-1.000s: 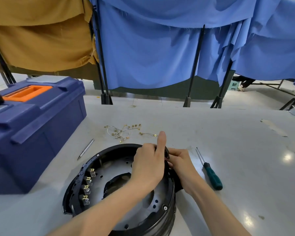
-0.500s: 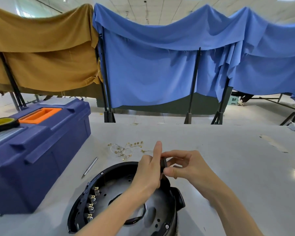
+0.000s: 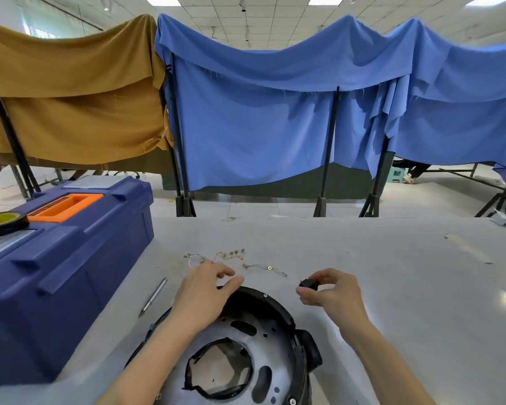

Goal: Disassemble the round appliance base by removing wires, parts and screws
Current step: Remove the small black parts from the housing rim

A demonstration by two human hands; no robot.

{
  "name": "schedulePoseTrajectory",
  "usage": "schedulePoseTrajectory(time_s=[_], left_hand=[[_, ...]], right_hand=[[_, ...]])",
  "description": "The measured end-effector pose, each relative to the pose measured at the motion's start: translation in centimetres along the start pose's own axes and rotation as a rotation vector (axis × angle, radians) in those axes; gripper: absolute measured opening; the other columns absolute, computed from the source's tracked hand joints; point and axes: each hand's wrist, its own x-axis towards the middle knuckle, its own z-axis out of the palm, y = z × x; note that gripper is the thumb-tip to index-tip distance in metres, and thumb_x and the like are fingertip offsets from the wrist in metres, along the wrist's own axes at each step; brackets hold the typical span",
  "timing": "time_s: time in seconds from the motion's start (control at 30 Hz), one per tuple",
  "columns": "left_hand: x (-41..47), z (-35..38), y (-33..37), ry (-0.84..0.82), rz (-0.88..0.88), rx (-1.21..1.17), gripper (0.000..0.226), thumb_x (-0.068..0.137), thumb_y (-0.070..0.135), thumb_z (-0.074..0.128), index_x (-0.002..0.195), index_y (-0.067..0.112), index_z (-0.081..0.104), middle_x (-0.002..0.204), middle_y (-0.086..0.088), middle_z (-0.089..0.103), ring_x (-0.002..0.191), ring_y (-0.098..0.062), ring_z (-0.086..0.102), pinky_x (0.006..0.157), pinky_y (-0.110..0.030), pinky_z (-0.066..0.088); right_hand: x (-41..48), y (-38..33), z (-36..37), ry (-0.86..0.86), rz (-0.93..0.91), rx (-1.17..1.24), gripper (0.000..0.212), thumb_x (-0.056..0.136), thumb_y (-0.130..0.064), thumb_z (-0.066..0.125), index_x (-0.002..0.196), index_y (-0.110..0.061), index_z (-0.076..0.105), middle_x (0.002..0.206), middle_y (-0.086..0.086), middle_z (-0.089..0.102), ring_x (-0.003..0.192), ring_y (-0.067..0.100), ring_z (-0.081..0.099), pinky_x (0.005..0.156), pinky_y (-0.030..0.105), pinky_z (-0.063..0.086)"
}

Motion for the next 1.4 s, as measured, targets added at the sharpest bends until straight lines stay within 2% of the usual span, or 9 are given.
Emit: schedulePoseTrajectory(time_s=[0.13, 0.3, 0.77, 0.9, 0.97, 1.03, 1.17, 1.3, 1.4], left_hand=[[0.0, 0.8, -0.3, -0.086, -0.004, 0.049, 0.027, 0.093, 0.048, 0.056, 0.106, 0.031, 0.073, 0.11, 0.011, 0.071, 0.106, -0.013, 0.061, 0.091, -0.037, 0.05], [0.1, 0.7, -0.5, -0.087, -0.004, 0.055, 0.029, 0.093, 0.049, 0.054, 0.106, 0.031, 0.073, 0.109, 0.011, 0.07, 0.106, -0.014, 0.061, 0.091, -0.038, 0.05], [0.2, 0.7, -0.4, -0.077, -0.032, 0.114, 0.031, 0.092, 0.055, 0.053, 0.103, 0.035, 0.072, 0.113, 0.009, 0.069, 0.109, -0.018, 0.059, 0.088, -0.035, 0.049], [0.1, 0.7, 0.1, -0.065, -0.029, 0.125, 0.03, 0.091, 0.054, 0.055, 0.102, 0.033, 0.074, 0.111, 0.009, 0.07, 0.108, -0.018, 0.06, 0.083, -0.032, 0.049], [0.1, 0.9, 0.7, -0.068, -0.02, 0.111, 0.028, 0.09, 0.052, 0.058, 0.099, 0.032, 0.076, 0.106, 0.009, 0.072, 0.105, -0.017, 0.061, 0.083, -0.033, 0.051], [0.1, 1.0, 1.4, -0.082, -0.007, 0.09, 0.026, 0.088, 0.05, 0.061, 0.096, 0.031, 0.077, 0.102, 0.008, 0.073, 0.102, -0.016, 0.062, 0.084, -0.035, 0.052], [-0.2, 0.7, 1.7, -0.155, 0.033, 0.039, 0.023, 0.088, 0.047, 0.064, 0.1, 0.032, 0.076, 0.102, 0.01, 0.074, 0.101, -0.012, 0.064, 0.089, -0.037, 0.052], [-0.6, 0.2, 1.6, -0.181, 0.045, 0.084, 0.025, 0.084, 0.05, 0.067, 0.102, 0.035, 0.074, 0.098, 0.008, 0.072, 0.097, -0.014, 0.062, 0.085, -0.034, 0.051], [-0.8, 0.3, 1.7, -0.125, 0.031, 0.17, 0.031, 0.083, 0.054, 0.066, 0.102, 0.031, 0.074, 0.098, 0.004, 0.07, 0.094, -0.018, 0.062, 0.077, -0.032, 0.048]], right_hand=[[1.7, 1.0, 2.8, 0.05, -0.024, -0.269, 0.028, 0.063, -0.015, 0.088, 0.081, -0.009, 0.066, 0.071, 0.001, 0.067, 0.062, 0.017, 0.068, 0.061, 0.03, 0.055], [3.8, 2.3, 4.7, 0.083, -0.08, -0.387, 0.026, 0.068, -0.024, 0.084, 0.078, -0.01, 0.064, 0.073, -0.002, 0.062, 0.09, 0.025, 0.058, 0.061, 0.027, 0.038], [4.2, 2.0, 3.9, 0.276, -0.161, -0.355, 0.023, 0.086, -0.035, 0.07, 0.08, -0.013, 0.064, 0.076, -0.002, 0.064, 0.092, 0.028, 0.061, 0.075, 0.035, 0.047], [1.6, -1.7, 2.3, -0.101, -0.176, -0.24, 0.029, 0.085, -0.042, 0.067, 0.071, -0.018, 0.073, 0.07, -0.003, 0.073, 0.075, 0.018, 0.069, 0.068, 0.029, 0.054], [-0.3, -3.1, 2.1, -0.404, -0.19, -0.347, 0.029, 0.073, -0.054, 0.073, 0.083, -0.027, 0.076, 0.079, -0.01, 0.074, 0.075, 0.005, 0.069, 0.065, 0.016, 0.053], [-1.6, -3.6, 2.3, -0.536, -0.244, -0.508, 0.035, 0.069, -0.043, 0.079, 0.102, -0.032, 0.074, 0.092, -0.014, 0.073, 0.085, -0.001, 0.067, 0.072, 0.012, 0.052], [-2.5, -4.0, 2.2, -0.495, -0.35, -0.626, 0.044, 0.082, -0.005, 0.062, 0.122, -0.024, 0.068, 0.113, -0.008, 0.07, 0.098, 0.006, 0.065, 0.088, 0.018, 0.051], [-2.5, -4.4, 2.0, -0.459, -0.371, -0.645, 0.039, 0.088, -0.004, 0.061, 0.123, -0.021, 0.067, 0.122, -0.006, 0.068, 0.114, 0.01, 0.06, 0.1, 0.023, 0.045], [-3.0, -4.7, 1.5, -0.428, -0.302, -0.658, 0.044, 0.088, -0.025, 0.069, 0.131, -0.022, 0.06, 0.132, -0.006, 0.06, 0.118, 0.013, 0.057, 0.097, 0.023, 0.043]])
